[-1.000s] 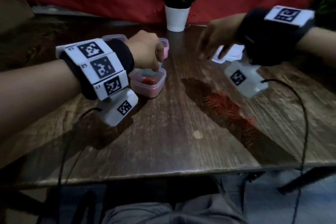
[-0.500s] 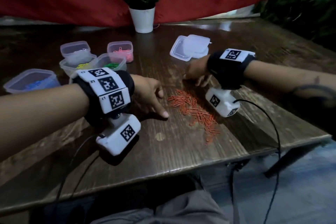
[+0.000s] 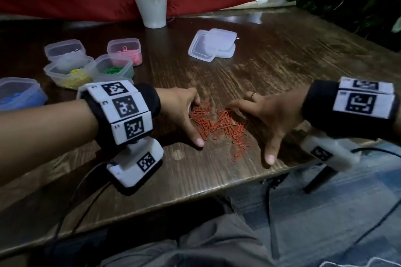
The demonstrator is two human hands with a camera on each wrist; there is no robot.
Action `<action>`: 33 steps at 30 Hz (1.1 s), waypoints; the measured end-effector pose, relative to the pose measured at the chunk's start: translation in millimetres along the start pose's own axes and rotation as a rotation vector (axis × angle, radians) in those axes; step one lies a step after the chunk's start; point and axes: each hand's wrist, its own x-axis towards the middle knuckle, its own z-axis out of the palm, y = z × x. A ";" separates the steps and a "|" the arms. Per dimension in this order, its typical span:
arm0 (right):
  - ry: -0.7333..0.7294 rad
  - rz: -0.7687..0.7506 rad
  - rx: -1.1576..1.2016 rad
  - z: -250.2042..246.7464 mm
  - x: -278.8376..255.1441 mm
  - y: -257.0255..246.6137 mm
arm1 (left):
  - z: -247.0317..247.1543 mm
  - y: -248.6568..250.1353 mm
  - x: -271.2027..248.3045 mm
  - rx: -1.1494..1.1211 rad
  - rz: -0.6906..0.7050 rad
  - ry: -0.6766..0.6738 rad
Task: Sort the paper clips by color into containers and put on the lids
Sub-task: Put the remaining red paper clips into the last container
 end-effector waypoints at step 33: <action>0.310 -0.222 0.653 -29.8 63.8 -34.0 | 5.2 -2.2 18.9 -0.004 0.198 0.306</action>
